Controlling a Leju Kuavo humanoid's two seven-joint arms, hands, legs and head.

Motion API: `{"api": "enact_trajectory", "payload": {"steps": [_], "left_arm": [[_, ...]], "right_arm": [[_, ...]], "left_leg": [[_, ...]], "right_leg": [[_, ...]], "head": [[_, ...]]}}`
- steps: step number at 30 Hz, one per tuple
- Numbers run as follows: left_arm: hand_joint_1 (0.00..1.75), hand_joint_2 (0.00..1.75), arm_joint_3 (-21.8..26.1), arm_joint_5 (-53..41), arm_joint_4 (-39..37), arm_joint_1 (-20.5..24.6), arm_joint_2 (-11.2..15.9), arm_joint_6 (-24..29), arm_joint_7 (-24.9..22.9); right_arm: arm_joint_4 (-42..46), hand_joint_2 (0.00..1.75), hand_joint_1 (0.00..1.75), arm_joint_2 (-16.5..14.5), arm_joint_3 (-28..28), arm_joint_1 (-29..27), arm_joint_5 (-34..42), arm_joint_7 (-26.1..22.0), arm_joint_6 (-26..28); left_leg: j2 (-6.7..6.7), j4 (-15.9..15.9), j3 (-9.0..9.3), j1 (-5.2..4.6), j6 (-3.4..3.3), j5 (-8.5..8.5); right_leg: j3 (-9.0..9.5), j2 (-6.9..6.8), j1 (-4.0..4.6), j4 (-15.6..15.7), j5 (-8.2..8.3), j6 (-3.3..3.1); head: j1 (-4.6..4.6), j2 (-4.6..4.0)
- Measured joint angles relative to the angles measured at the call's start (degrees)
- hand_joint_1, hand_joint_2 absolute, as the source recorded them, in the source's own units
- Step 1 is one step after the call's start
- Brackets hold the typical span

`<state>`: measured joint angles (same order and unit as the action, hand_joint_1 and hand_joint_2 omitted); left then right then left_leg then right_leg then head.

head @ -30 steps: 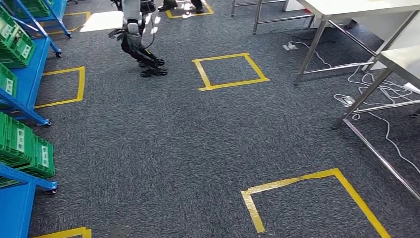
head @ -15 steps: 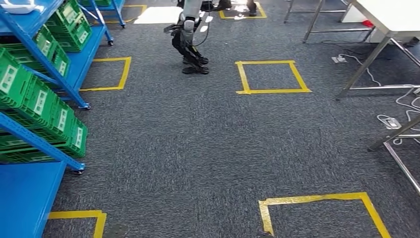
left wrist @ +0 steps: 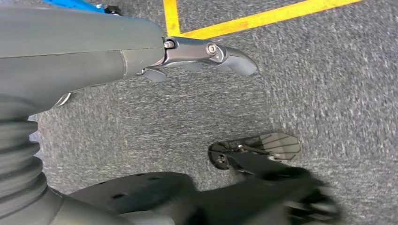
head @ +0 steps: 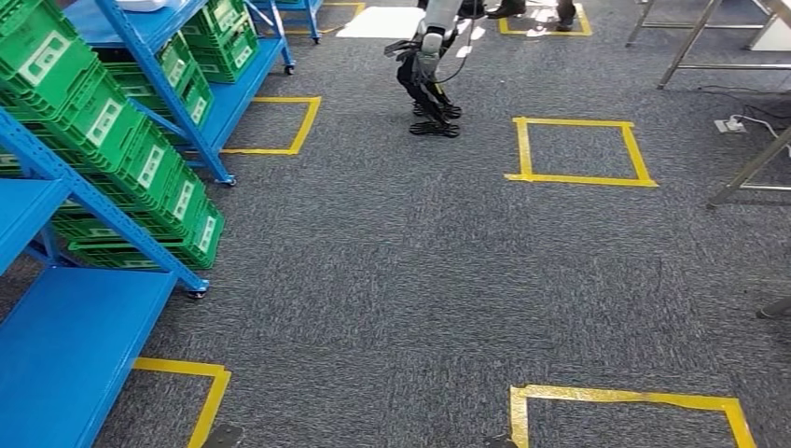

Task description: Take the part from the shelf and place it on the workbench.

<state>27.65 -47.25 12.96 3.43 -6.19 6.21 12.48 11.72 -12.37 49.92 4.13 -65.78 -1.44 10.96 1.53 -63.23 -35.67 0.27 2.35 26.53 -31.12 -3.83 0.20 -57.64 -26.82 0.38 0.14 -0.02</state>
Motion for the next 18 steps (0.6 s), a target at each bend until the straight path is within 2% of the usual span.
{"api": "enact_trajectory", "payload": {"steps": [1, 2, 3, 5, 6, 7, 9, 10, 11, 12, 13, 14, 16, 17, 18], "left_arm": [[0.00, 1.75, 0.03, 0.00, 0.00, 0.18, 0.00, 0.00, 0.00], [0.00, 1.75, 0.04, -0.01, 0.00, 0.34, 0.01, 0.00, 0.01], [0.00, 1.75, 0.06, -0.01, 0.00, 0.44, 0.02, 0.00, 0.01], [0.00, 1.75, 0.10, -0.01, -0.01, 0.32, 0.05, 0.00, 0.01], [0.00, 1.75, 0.12, -0.03, -0.01, 0.24, 0.07, 0.00, 0.00], [0.00, 1.75, 0.14, -0.05, -0.01, 0.23, 0.07, 0.00, -0.01], [0.00, 1.75, 0.15, -0.11, -0.01, 0.40, -0.01, 0.00, -0.01], [0.00, 1.75, 0.15, -0.13, -0.02, 0.46, -0.04, 0.00, -0.01], [0.00, 1.75, 0.15, -0.13, -0.02, 0.45, -0.07, 0.00, -0.01], [0.00, 1.75, 0.15, -0.14, -0.02, 0.39, -0.06, 0.00, -0.02], [0.00, 1.75, 0.16, -0.14, -0.02, 0.34, -0.05, 0.00, -0.03], [0.00, 1.75, 0.16, -0.14, -0.02, 0.33, -0.06, 0.00, -0.03], [0.00, 1.75, 0.17, -0.16, -0.01, 0.44, -0.06, 0.00, -0.04], [0.00, 1.75, 0.17, -0.17, -0.01, 0.50, -0.05, 0.00, -0.04], [0.00, 1.75, 0.17, -0.18, -0.01, 0.49, -0.03, 0.01, -0.04]], "right_arm": [[0.00, 0.00, 0.00, 0.01, 0.00, 0.02, 0.01, 0.00, 0.01], [0.00, 0.00, 0.00, 0.01, 0.00, 0.04, 0.02, 0.00, 0.03], [0.00, 0.00, 0.00, 0.01, 0.00, 0.09, 0.07, 0.00, 0.04], [0.00, 0.00, 0.00, 0.01, 0.00, 0.25, 0.19, 0.00, 0.05], [0.00, 0.00, 0.00, 0.00, 0.00, 0.34, 0.26, -0.01, 0.05], [0.00, 0.00, 0.00, 0.00, 0.00, 0.38, 0.32, -0.02, 0.04], [0.00, 0.00, 0.00, 0.00, 0.00, 0.32, 0.44, -0.03, 0.03], [0.00, 0.00, 0.00, 0.00, 0.00, 0.24, 0.50, -0.01, 0.02], [0.00, 0.00, 0.00, 0.00, 0.01, 0.17, 0.55, 0.00, 0.02], [0.00, 0.00, 0.00, 0.00, 0.01, 0.12, 0.57, 0.02, 0.02], [0.00, 0.00, 0.00, 0.00, 0.02, 0.10, 0.58, 0.03, 0.02], [0.00, 0.00, 0.00, 0.00, 0.02, 0.11, 0.57, 0.04, 0.02], [-0.03, 0.00, 0.00, -0.01, 0.02, 0.11, 0.57, 0.04, 0.00], [-0.06, 0.00, 0.00, -0.02, 0.02, 0.13, 0.57, 0.04, -0.01], [-0.09, 0.00, 0.00, -0.03, 0.03, 0.16, 0.61, 0.05, -0.02]], "left_leg": [[1.22, 3.44, 1.94, -0.17, -0.27, -0.99], [2.14, 5.63, 3.09, -0.34, -0.56, -1.41], [2.45, 6.64, 3.51, -0.50, -0.84, -1.40], [1.18, 7.00, 3.36, -0.46, -1.51, -1.48], [0.60, 7.13, 3.39, -0.36, -1.83, -1.60], [-0.03, 7.26, 3.41, -0.21, -2.16, -1.77], [-1.31, 7.32, 3.33, -0.05, -2.56, -1.97], [-2.02, 7.31, 3.28, -0.04, -2.65, -2.01], [-2.73, 7.30, 3.25, -0.04, -2.67, -2.03], [-3.45, 7.27, 3.25, -0.02, -2.65, -2.05], [-4.21, 7.24, 3.29, 0.03, -2.59, -2.08], [-4.98, 7.18, 3.34, 0.11, -2.48, -2.09], [-6.43, 6.92, 3.20, 0.19, -1.96, -2.10], [-7.05, 6.82, 2.97, 0.22, -1.59, -2.18], [-7.63, 6.80, 2.70, 0.28, -1.16, -2.34]], "right_leg": [[0.03, -0.55, 0.16, -0.13, -0.14, 0.22], [0.05, -1.09, 0.33, -0.22, -0.26, 0.48], [0.09, -1.67, 0.47, -0.27, -0.36, 0.76], [0.27, -2.54, 0.39, -0.24, -0.56, 1.33], [0.15, -1.88, 0.28, -0.77, -1.09, 1.65], [-0.45, -0.65, 0.14, -2.38, -2.22, 1.96], [-3.48, 2.44, -0.10, -9.19, -5.89, 2.41], [-5.38, 3.20, -0.17, -13.18, -7.55, 2.53], [-6.82, 3.55, -0.20, -15.99, -8.34, 2.61], [-7.30, 3.70, -0.24, -16.71, -7.96, 2.65], [-6.69, 3.83, -0.33, -15.16, -6.50, 2.65], [-5.13, 4.26, -0.49, -11.72, -4.34, 2.68], [-1.57, 6.90, -1.03, -4.10, -1.22, 2.81], [-0.48, 8.05, -1.20, -1.82, -0.64, 2.77], [-0.04, 8.78, -1.21, -0.87, -0.66, 2.58]], "head": [[-0.03, 0.00], [0.01, 0.00], [0.02, 0.00], [0.10, 0.00], [0.18, 0.00], [0.33, 0.00], [0.72, 0.00], [0.82, 0.00], [0.87, 0.00], [0.90, 0.00], [0.91, 0.00], [0.91, 0.00], [0.90, 0.00], [0.88, 0.00], [0.86, 0.00]]}}
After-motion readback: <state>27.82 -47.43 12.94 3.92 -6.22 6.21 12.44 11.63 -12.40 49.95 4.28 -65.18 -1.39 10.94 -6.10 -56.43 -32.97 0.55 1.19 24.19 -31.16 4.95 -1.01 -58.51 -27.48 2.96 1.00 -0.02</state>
